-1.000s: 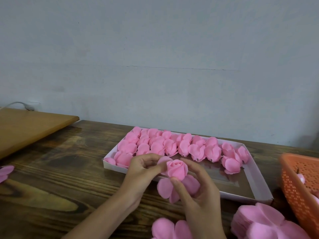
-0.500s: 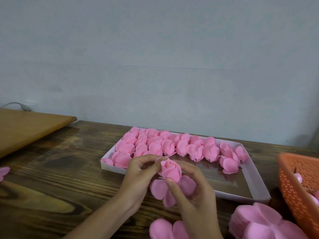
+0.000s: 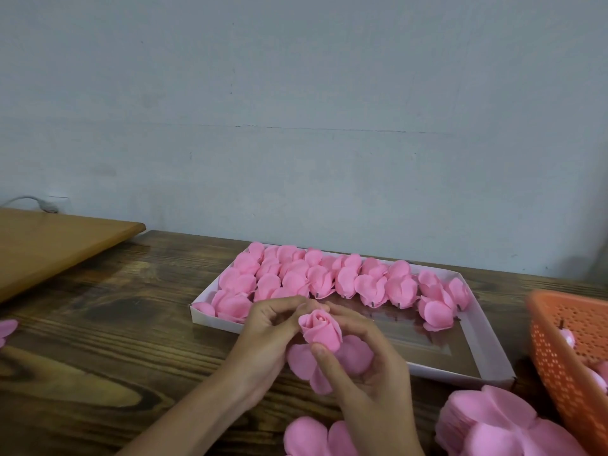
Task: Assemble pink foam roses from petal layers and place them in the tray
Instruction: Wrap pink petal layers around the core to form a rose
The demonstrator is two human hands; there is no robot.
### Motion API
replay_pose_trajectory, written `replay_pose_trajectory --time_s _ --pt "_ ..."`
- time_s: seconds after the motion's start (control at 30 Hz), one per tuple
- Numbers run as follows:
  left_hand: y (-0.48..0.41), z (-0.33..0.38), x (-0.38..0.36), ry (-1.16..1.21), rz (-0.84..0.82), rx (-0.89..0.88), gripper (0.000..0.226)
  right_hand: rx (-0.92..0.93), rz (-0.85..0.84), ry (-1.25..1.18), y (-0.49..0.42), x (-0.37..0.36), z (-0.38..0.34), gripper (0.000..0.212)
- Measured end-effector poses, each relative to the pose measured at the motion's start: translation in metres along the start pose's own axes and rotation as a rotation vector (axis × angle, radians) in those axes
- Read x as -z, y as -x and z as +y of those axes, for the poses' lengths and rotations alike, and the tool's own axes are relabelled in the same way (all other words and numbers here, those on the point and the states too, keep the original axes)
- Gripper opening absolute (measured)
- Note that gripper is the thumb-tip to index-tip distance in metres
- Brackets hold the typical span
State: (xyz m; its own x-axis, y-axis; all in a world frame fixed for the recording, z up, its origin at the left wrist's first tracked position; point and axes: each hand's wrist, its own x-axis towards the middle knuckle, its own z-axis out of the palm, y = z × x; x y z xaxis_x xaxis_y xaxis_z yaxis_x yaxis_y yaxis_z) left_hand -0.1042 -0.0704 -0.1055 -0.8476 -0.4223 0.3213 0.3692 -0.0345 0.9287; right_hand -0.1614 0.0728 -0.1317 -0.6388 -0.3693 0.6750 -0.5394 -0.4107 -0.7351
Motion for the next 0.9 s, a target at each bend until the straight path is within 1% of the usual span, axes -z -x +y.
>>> replay_pose_trajectory --time_s 0.1,0.17,0.3,0.37,0.47,0.57,0.67,0.7,0.8,0.9 --pt "0.0002 -0.0002 0.0004 -0.025 -0.053 -0.025 0.022 -0.006 0.003 0.015 0.0000 0.0004 0.0000 0.032" --pt "-0.0001 -0.0008 0.0015 -0.039 -0.054 -0.034 0.026 0.000 0.008 0.035 0.0000 0.0003 -0.0005 0.033" --pt "-0.0007 -0.0039 0.0034 -0.125 -0.011 -0.060 0.029 -0.008 0.036 0.070 -0.0002 0.0017 -0.0006 0.035" --pt "-0.0001 -0.0017 0.0024 -0.144 0.042 -0.060 0.024 -0.018 0.055 0.088 -0.0002 0.0017 -0.0012 0.039" --pt "-0.0012 -0.0012 0.0037 -0.111 0.083 -0.061 0.036 -0.030 0.099 0.118 -0.0005 0.0015 -0.0026 0.044" --pt "-0.0020 -0.0034 0.0042 -0.073 0.037 -0.070 0.047 -0.061 0.144 0.082 -0.0018 0.0021 -0.0019 0.045" --pt "-0.0009 -0.0037 0.0029 -0.040 0.022 -0.058 0.050 -0.120 0.143 0.028 -0.0022 0.0023 -0.0033 0.057" --pt "-0.0009 -0.0035 0.0029 -0.033 0.019 -0.053 0.048 -0.131 0.134 0.037 -0.0022 0.0024 -0.0041 0.057" --pt "-0.0016 -0.0022 0.0046 -0.032 0.005 -0.051 0.041 -0.092 0.086 0.076 -0.0021 0.0025 -0.0073 0.043" --pt "-0.0015 0.0004 0.0058 -0.030 -0.004 -0.045 0.039 -0.086 0.080 0.075 -0.0022 0.0025 -0.0093 0.043"
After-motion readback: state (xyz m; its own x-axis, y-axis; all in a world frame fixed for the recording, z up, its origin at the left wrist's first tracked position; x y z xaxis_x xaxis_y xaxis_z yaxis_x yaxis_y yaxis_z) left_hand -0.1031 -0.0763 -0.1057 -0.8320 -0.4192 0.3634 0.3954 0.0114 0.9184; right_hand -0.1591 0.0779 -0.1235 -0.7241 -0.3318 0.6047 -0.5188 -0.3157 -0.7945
